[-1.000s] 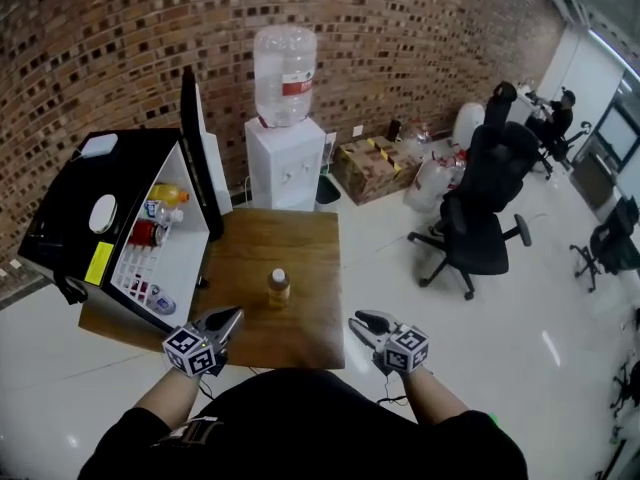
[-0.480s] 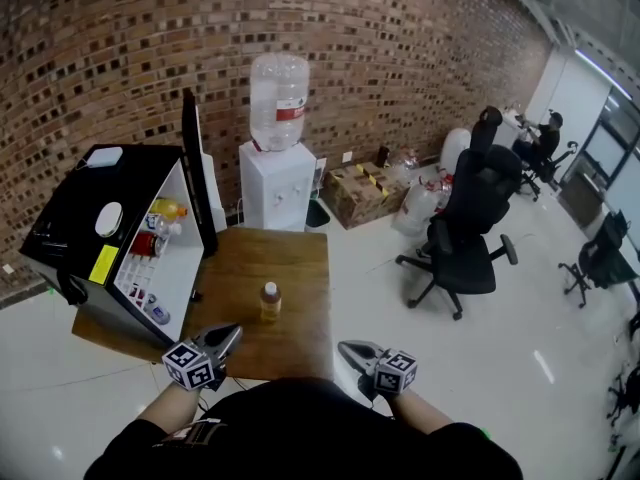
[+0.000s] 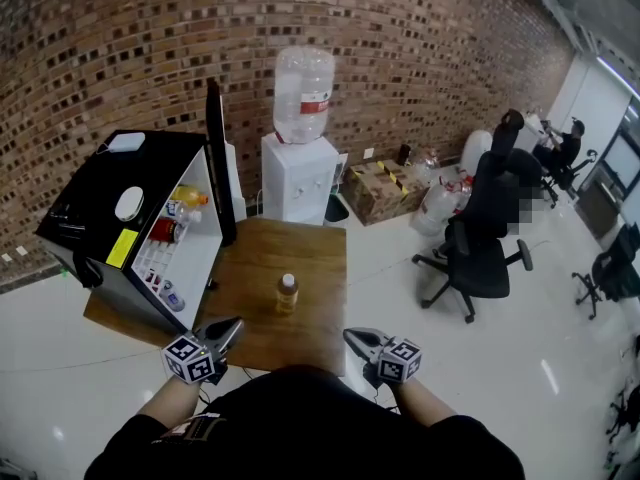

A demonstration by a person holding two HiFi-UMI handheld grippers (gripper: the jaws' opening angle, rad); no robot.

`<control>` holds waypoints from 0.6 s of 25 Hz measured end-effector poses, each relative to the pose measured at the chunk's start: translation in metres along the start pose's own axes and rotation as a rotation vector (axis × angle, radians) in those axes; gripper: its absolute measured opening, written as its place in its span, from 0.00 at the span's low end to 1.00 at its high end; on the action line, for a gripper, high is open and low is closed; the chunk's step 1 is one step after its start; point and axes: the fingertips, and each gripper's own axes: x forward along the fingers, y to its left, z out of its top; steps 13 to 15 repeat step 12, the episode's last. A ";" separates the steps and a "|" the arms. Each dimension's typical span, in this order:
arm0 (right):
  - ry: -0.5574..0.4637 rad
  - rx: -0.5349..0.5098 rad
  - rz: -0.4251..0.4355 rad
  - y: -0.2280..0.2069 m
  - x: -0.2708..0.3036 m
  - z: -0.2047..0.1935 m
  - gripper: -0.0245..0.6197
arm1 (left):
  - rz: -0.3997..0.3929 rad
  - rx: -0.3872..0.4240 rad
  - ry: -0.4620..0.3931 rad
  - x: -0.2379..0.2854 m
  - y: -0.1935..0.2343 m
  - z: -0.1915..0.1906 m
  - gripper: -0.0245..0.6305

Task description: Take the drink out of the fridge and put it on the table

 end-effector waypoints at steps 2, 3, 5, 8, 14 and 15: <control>0.003 0.001 0.004 0.001 0.002 0.000 0.05 | 0.002 -0.002 -0.002 -0.003 0.001 0.000 0.03; 0.005 0.001 0.006 0.001 0.003 0.000 0.05 | 0.002 -0.002 -0.002 -0.003 0.001 0.000 0.03; 0.010 -0.007 0.006 -0.001 0.003 -0.001 0.05 | 0.002 -0.001 -0.002 -0.004 0.001 0.001 0.03; 0.016 -0.011 0.002 -0.004 0.003 -0.002 0.05 | 0.001 0.000 -0.002 -0.005 0.000 0.003 0.03; 0.008 -0.021 -0.003 -0.005 0.004 0.000 0.05 | -0.004 -0.002 0.006 -0.006 0.000 0.003 0.03; 0.008 -0.021 -0.003 -0.005 0.004 0.000 0.05 | -0.004 -0.002 0.006 -0.006 0.000 0.003 0.03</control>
